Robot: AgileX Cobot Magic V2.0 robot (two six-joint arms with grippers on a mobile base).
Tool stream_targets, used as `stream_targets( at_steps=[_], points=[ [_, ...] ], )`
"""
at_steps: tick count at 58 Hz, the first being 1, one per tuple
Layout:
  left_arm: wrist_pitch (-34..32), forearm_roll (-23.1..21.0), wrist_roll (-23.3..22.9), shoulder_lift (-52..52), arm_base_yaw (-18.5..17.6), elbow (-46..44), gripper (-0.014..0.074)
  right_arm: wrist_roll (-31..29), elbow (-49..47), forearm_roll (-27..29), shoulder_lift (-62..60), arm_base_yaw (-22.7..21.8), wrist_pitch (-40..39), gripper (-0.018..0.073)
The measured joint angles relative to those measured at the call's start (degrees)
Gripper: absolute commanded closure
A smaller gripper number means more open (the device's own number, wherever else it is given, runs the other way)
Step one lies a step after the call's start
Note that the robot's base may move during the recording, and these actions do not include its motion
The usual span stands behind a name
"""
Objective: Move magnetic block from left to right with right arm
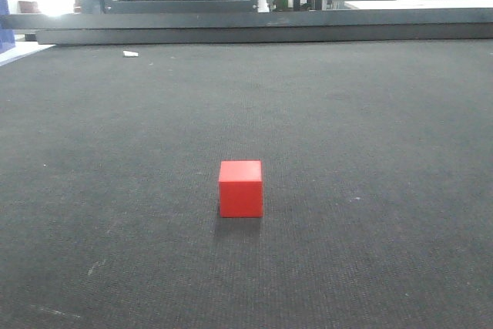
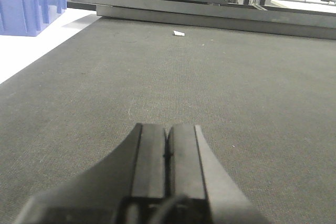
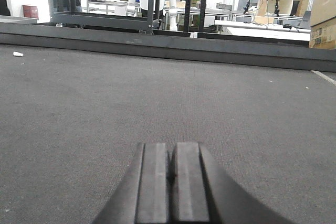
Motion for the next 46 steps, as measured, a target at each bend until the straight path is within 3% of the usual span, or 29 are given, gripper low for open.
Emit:
stream_targets(
  at_steps=[46],
  points=[
    [0.00,0.00,0.00,0.00,0.00,0.00,0.0713,0.00,0.00,0.00,0.00,0.00,0.00,0.0500]
  ],
)
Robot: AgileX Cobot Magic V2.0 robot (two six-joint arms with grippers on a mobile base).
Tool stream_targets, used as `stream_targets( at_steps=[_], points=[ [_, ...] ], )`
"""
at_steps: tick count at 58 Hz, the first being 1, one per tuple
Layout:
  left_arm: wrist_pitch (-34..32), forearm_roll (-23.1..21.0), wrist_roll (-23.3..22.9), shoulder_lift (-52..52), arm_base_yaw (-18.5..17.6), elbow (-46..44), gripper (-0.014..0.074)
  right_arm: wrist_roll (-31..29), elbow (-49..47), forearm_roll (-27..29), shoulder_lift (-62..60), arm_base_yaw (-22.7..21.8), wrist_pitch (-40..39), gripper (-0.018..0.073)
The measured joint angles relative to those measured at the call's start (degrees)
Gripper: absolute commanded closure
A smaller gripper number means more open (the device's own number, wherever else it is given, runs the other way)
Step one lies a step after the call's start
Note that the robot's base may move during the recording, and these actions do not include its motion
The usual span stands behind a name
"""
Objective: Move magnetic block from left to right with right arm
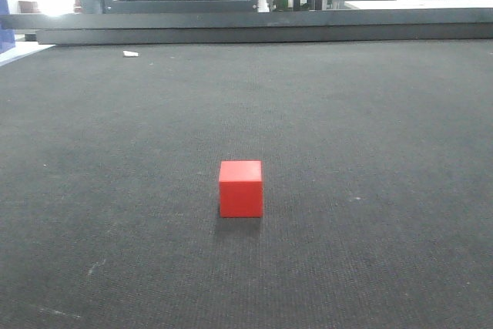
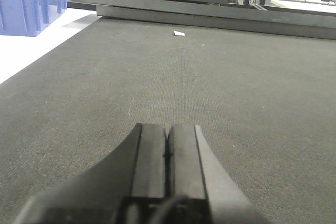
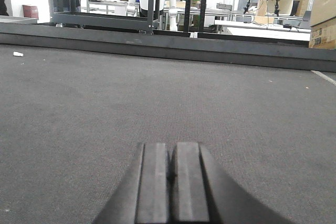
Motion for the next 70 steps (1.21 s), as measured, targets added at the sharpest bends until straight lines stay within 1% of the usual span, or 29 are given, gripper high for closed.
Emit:
stream_targets(
  at_steps=[28,33,43,53,70],
  points=[
    [0.00,0.00,0.00,0.00,0.00,0.00,0.0713,0.00,0.00,0.00,0.00,0.00,1.14,0.0500],
    [0.00,0.00,0.00,0.00,0.00,0.00,0.0713,0.00,-1.20,0.00,0.00,0.00,4.50,0.0500],
    [0.00,0.00,0.00,0.00,0.00,0.00,0.0713,0.00,-6.98,0.00,0.48,0.00,13.71,0.0500],
    [0.00,0.00,0.00,0.00,0.00,0.00,0.0713,0.00,-13.63,0.00,7.83,0.00,18.97,0.0500],
    [0.00,0.00,0.00,0.00,0.00,0.00,0.0713,0.00,-21.76,0.00,28.29,0.00,19.55,0.0500]
  ],
)
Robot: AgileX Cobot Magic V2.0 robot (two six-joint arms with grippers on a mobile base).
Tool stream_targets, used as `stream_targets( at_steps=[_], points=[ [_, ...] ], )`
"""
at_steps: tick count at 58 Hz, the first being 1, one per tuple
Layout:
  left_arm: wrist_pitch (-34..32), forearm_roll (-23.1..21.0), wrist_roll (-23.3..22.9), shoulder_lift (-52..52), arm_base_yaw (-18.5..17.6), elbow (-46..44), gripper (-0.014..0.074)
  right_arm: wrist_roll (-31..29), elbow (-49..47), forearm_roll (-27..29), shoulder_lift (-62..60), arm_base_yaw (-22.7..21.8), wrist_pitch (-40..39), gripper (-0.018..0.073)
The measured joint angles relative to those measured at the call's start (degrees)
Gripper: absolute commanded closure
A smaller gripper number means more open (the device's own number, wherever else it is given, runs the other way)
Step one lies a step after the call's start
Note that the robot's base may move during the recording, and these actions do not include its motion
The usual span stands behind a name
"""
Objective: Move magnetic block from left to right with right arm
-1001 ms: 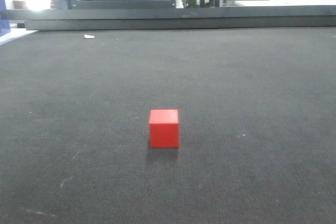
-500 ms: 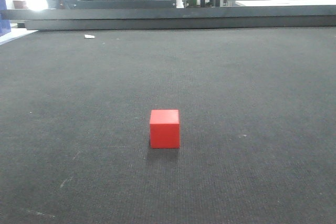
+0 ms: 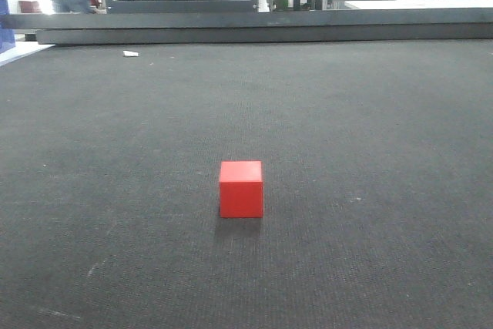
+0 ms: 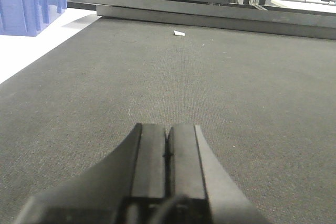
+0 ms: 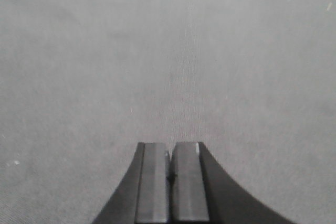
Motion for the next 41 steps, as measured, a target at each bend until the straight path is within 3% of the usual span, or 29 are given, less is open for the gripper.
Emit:
stream_targets(
  at_steps=[7,16,20,32,34,41],
  points=[
    [0.00,0.00,0.00,0.00,0.00,0.00,0.0713,0.93,-2.86,-0.29,8.17,0.36,2.88,0.0500],
    [0.00,0.00,0.00,0.00,0.00,0.00,0.0713,8.27,-6.18,-4.34,16.41,4.40,6.86,0.0469],
    [0.00,0.00,0.00,0.00,0.00,0.00,0.0713,13.63,-8.05,-6.89,19.50,7.45,8.10,0.0379],
    [0.00,0.00,0.00,0.00,0.00,0.00,0.0713,31.82,-14.02,-12.34,29.64,15.10,12.84,-0.0050],
    [0.00,0.00,0.00,0.00,0.00,0.00,0.0713,34.56,-15.41,-12.87,31.22,16.41,14.12,-0.0088],
    [0.00,0.00,0.00,0.00,0.00,0.00,0.0713,41.28,-20.94,-13.86,37.94,20.90,20.92,-0.0064]
  ],
)
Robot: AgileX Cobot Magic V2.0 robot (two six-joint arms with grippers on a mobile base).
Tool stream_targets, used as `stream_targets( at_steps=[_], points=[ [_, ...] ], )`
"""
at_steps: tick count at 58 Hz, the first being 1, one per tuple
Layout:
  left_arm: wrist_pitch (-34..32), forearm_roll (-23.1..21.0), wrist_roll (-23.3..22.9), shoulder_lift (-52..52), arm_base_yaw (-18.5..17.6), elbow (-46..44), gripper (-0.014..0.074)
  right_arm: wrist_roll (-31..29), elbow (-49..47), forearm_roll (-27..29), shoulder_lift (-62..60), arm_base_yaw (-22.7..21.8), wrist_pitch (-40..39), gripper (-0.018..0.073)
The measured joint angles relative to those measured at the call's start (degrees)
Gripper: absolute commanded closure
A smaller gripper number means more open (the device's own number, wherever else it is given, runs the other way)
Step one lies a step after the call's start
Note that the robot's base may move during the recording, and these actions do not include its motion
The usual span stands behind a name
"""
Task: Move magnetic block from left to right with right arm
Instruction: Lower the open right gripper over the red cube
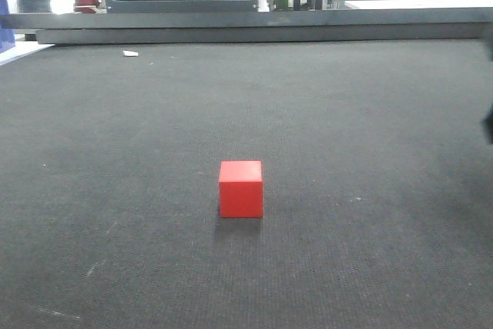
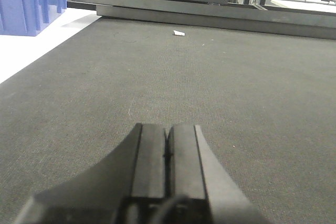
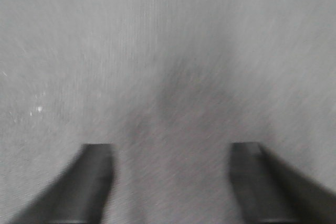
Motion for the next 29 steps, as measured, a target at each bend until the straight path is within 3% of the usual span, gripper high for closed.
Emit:
stream_targets(
  at_steps=[15,29],
  points=[
    [0.00,0.00,0.00,0.00,0.00,0.00,0.0713,2.76,-15.90,0.00,13.58,7.94,14.67,-0.0064],
    [0.00,0.00,0.00,0.00,0.00,0.00,0.0713,2.86,-29.88,4.31,25.07,12.22,20.30,-0.0064]
  ],
)
